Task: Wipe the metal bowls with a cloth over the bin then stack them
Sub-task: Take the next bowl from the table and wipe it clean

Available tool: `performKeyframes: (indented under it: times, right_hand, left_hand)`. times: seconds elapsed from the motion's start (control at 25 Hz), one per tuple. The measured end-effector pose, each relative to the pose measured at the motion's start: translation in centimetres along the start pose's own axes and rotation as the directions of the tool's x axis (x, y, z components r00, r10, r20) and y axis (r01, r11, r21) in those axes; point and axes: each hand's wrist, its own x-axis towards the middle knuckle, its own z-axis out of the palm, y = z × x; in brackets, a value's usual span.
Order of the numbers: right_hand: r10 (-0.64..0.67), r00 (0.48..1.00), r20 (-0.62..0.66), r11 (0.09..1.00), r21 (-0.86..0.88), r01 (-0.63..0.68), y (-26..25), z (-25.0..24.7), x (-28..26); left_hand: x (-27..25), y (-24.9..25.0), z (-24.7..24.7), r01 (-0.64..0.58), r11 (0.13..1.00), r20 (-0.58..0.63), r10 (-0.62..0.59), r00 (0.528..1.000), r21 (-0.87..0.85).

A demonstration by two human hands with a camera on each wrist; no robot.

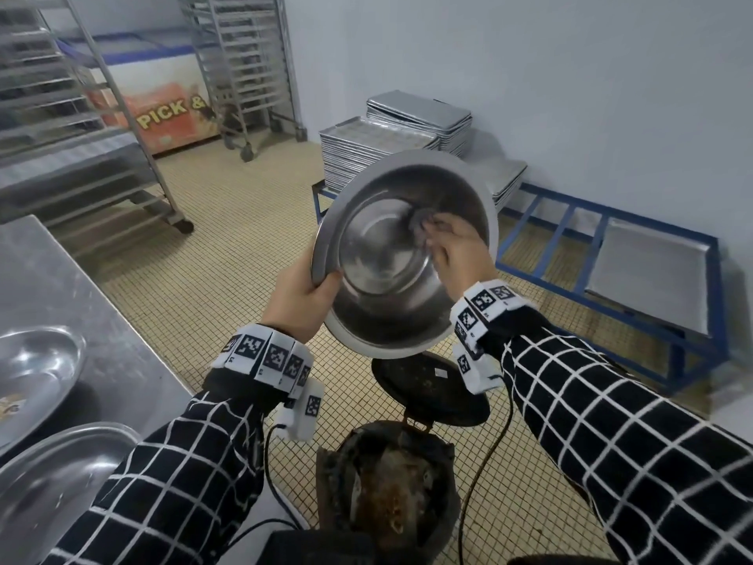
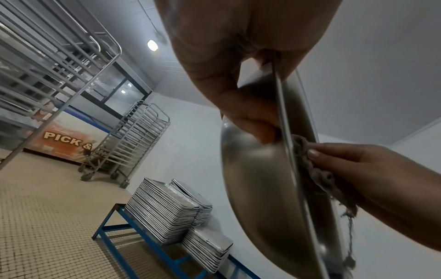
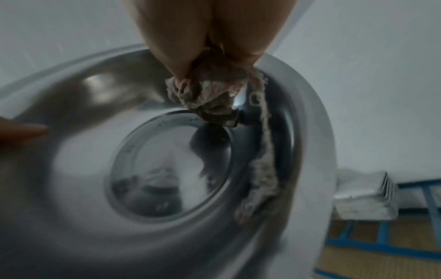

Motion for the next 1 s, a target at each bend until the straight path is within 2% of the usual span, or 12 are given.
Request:
performKeyframes:
  times: [0.08,0.16,0.28,0.52,0.6,0.68,0.76,0.8,0.88,0.96,1.0]
  right_hand:
    - [-0.026,0.999,0.047,0.982,-0.185,0.034,0.5,1.0,-0.7]
    - [-0.054,0.994,0.092,0.972,-0.224,0.073,0.5,1.6,-1.7]
    - [-0.067,0.975,0.211,0.988,-0.125,0.095,-1.3,1.7,-2.5]
    - [-0.111,0.937,0.332,0.994,0.034,0.106,-3.8,0.9,-3.6]
    - [-0.15,0.947,0.285,0.989,0.058,0.139,-4.0,1.2,-4.2]
    - [-0.192,0.964,0.184,0.98,0.08,0.18,-5.0,2.3,-5.3]
    - [-0.207,0.973,0.106,0.968,0.166,0.188,-6.7,3.5,-6.2]
    - [-0.195,0.974,0.114,0.968,0.182,0.172,-7.3,4.1,-6.4]
    - [-0.148,0.96,0.239,0.988,0.071,0.135,-7.2,4.7,-5.5]
    - [-0.049,0.924,0.379,0.973,-0.189,0.129,-5.4,4.7,-3.8]
    - [0.003,0.916,0.402,0.936,-0.322,0.139,-4.3,4.5,-3.0]
  left_hand:
    - [0.3,0.2,0.3,-0.026,0.999,-0.023,0.027,0.999,0.026]
    - [0.9,0.5,0.7,-0.029,1.0,-0.067,0.03,0.997,0.008]
    - [1.5,1.0,1.1,-0.048,0.999,-0.124,0.048,0.991,0.006]
    - [2.5,0.9,1.5,-0.078,0.996,-0.241,0.064,0.968,-0.049]
    - [2.7,0.7,1.4,-0.093,0.994,-0.25,0.076,0.965,-0.059]
    - [2.7,0.9,1.5,-0.089,0.99,-0.265,0.059,0.962,-0.105]
    - [2.5,1.2,1.9,-0.079,0.981,-0.286,0.025,0.958,-0.178]
    - [2.3,1.4,2.1,-0.08,0.977,-0.289,0.02,0.957,-0.199]
    - [2.2,1.7,2.0,-0.08,0.975,-0.267,0.023,0.963,-0.207]
    - [2.2,1.8,1.3,-0.074,0.978,-0.253,0.023,0.967,-0.194]
    - [2.3,1.6,0.9,-0.069,0.981,-0.26,0.019,0.965,-0.183]
